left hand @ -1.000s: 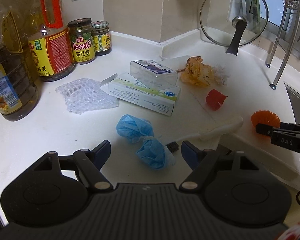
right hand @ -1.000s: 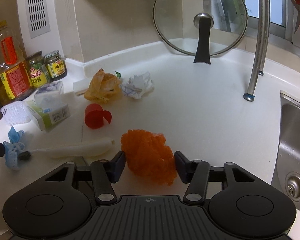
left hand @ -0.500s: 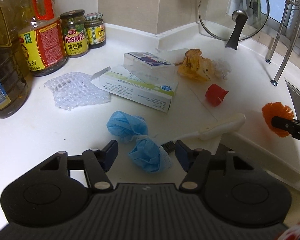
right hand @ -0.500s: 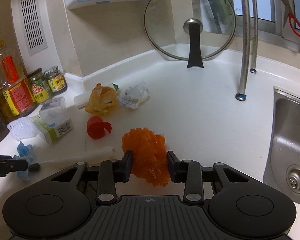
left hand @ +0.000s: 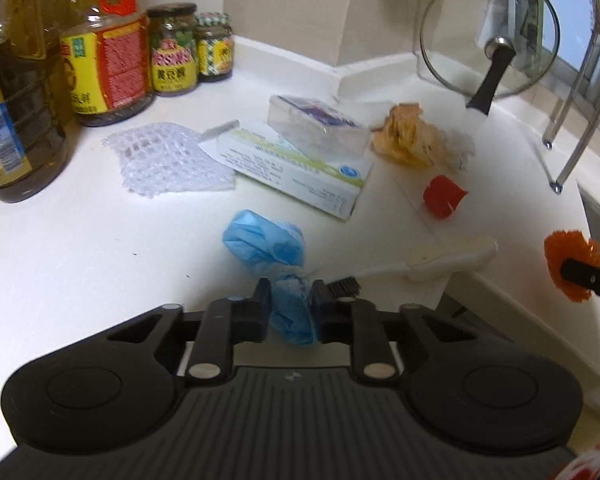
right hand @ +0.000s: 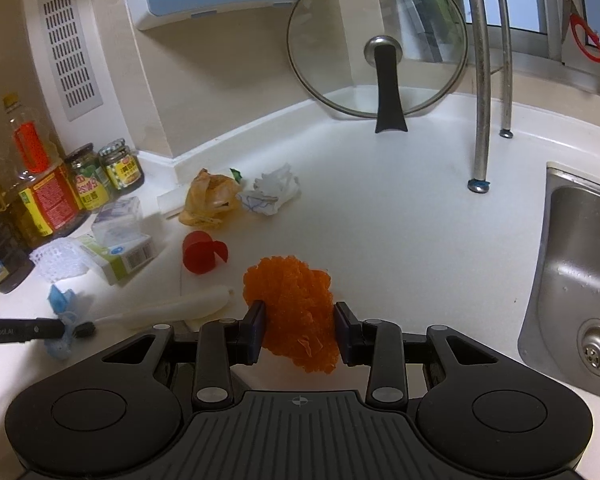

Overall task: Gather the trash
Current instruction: 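Grasp the blue glove with the left tool while the right tool grasps the orange scrubber, then carry the glove and scrubber down over the trash bin with both tools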

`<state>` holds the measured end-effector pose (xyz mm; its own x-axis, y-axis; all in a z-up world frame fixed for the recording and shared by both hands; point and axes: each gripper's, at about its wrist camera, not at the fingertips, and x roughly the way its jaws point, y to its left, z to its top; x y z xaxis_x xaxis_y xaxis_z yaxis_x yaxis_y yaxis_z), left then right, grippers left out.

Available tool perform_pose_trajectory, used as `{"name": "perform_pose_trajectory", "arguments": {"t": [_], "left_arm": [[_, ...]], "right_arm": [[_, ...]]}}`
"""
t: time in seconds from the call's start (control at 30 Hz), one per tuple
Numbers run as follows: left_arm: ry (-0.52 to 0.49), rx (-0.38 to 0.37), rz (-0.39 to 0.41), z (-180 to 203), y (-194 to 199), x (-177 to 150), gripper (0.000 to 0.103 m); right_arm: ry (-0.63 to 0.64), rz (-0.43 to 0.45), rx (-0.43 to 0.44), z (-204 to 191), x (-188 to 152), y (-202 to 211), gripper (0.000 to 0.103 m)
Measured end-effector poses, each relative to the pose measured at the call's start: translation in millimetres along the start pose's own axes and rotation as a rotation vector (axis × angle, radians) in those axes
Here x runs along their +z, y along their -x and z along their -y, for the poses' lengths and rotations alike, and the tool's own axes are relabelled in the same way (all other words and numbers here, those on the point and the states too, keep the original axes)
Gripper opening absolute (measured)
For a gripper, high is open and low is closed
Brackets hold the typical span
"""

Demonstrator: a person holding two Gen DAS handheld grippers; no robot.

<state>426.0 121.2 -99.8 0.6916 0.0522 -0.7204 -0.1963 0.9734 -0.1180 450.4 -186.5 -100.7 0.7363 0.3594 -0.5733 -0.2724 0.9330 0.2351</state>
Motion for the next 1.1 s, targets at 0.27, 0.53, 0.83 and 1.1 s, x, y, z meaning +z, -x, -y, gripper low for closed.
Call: {"name": "perform_pose_trajectory", "arguments": {"t": [0.27, 0.53, 0.83, 1.1], "left_arm": [[0.012, 0.081, 0.075, 4.6, 26.5, -5.7, 0.005], [0.046, 0.145, 0.104, 11.0, 54.7, -18.6, 0.004], [0.064, 0.136, 0.116, 36.6, 87.7, -41.1, 0.004], [0.076, 0.093, 0.125, 68.4, 116.8, -66.2, 0.004]], "right_arm": [[0.04, 0.008, 0.069, 6.9, 3.4, 12.5, 0.037], [0.073, 0.0, 0.144, 12.8, 1.5, 24.2, 0.037], [0.118, -0.036, 0.257, 7.1, -8.4, 37.1, 0.037], [0.189, -0.078, 0.361, -3.7, -25.0, 52.2, 0.037]]}}
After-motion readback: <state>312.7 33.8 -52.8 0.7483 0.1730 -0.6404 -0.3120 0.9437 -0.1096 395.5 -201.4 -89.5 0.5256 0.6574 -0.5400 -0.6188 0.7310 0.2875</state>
